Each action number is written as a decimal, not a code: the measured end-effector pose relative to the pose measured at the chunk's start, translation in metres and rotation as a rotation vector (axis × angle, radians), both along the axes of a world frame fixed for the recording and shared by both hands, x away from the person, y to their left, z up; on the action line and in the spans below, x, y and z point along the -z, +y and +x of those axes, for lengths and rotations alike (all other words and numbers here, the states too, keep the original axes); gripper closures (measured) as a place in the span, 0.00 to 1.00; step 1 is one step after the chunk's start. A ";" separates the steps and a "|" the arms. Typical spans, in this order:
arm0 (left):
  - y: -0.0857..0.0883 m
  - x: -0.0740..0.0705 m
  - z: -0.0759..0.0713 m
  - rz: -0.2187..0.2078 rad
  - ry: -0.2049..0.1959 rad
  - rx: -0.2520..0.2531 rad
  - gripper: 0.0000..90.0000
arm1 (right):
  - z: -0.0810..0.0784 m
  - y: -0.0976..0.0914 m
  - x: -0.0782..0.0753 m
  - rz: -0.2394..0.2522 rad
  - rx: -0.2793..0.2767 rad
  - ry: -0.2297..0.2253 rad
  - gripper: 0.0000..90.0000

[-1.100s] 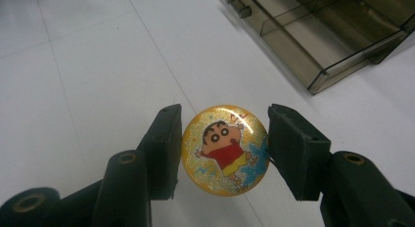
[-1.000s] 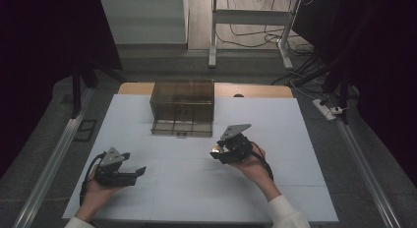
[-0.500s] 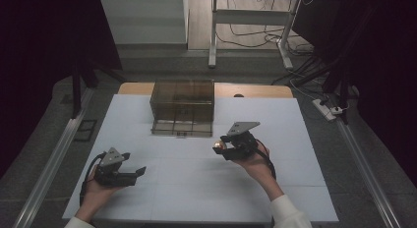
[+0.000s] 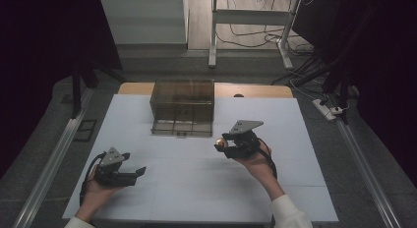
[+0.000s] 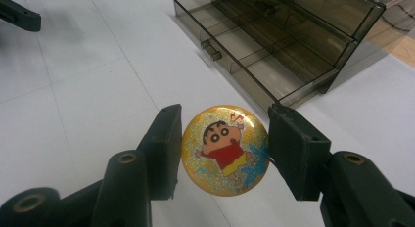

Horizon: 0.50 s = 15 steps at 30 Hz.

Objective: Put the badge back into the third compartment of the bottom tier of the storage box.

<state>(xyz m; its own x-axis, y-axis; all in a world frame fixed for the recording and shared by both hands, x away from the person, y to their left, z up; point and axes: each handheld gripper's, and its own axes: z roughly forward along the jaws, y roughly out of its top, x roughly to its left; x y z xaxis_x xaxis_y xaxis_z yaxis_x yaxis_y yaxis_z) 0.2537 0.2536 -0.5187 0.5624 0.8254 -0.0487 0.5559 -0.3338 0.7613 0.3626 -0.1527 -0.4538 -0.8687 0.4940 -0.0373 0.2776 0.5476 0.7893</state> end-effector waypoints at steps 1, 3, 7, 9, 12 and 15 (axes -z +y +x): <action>0.000 0.000 0.000 0.000 0.000 0.000 0.20 | 0.000 0.000 0.000 0.001 0.000 0.000 0.53; 0.000 0.000 0.000 0.000 0.001 -0.001 0.20 | 0.001 0.001 0.000 0.001 -0.001 -0.003 0.53; -0.001 0.000 0.000 0.002 0.001 0.001 0.20 | 0.003 0.006 0.000 0.003 -0.002 -0.007 0.53; -0.001 0.000 0.000 0.001 0.001 -0.001 0.20 | 0.003 0.006 0.000 0.003 -0.004 -0.009 0.53; 0.000 0.000 0.001 0.000 0.002 -0.003 0.20 | 0.004 0.008 0.000 0.002 -0.002 -0.011 0.53; 0.000 0.000 0.000 -0.002 0.002 -0.003 0.20 | 0.005 0.009 -0.001 0.002 -0.001 -0.017 0.53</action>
